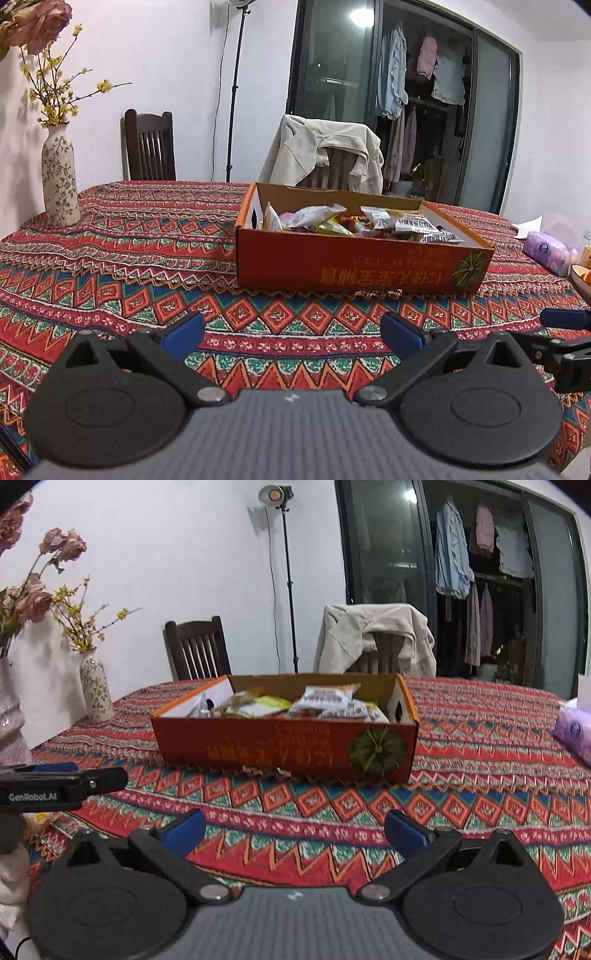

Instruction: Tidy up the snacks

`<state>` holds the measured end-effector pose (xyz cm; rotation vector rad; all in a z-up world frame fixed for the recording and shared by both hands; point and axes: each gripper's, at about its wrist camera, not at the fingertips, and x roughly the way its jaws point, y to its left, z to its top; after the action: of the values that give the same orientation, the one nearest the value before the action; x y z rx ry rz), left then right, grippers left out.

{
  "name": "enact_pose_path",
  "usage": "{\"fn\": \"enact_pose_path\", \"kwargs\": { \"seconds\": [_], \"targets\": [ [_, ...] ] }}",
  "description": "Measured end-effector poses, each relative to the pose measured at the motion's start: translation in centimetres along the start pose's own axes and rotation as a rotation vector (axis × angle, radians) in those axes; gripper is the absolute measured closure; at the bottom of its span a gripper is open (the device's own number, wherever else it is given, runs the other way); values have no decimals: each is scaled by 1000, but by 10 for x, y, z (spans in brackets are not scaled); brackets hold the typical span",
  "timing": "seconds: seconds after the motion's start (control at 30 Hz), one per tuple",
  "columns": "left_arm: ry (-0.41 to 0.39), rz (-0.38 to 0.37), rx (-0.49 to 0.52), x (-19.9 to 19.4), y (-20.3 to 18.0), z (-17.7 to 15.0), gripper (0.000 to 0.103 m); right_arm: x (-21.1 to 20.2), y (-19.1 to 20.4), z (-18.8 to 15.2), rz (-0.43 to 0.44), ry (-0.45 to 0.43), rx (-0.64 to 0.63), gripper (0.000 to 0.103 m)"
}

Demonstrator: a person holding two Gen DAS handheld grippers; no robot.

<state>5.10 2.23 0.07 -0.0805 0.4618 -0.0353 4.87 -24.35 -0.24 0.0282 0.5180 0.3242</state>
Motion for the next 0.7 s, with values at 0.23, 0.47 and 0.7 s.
{"fn": "enact_pose_path", "kwargs": {
  "seconds": [0.23,0.47,0.7],
  "targets": [
    [8,-7,8,2,-3,-2,0,3,-2,-1,-10,13,13,0],
    [8,-2,5,2,-2,-2,0,4,-2,-1,-6,13,14,0],
    [11,-3,5,3,-2,-3,0,4,-2,-1,-6,14,15,0]
  ]
}}
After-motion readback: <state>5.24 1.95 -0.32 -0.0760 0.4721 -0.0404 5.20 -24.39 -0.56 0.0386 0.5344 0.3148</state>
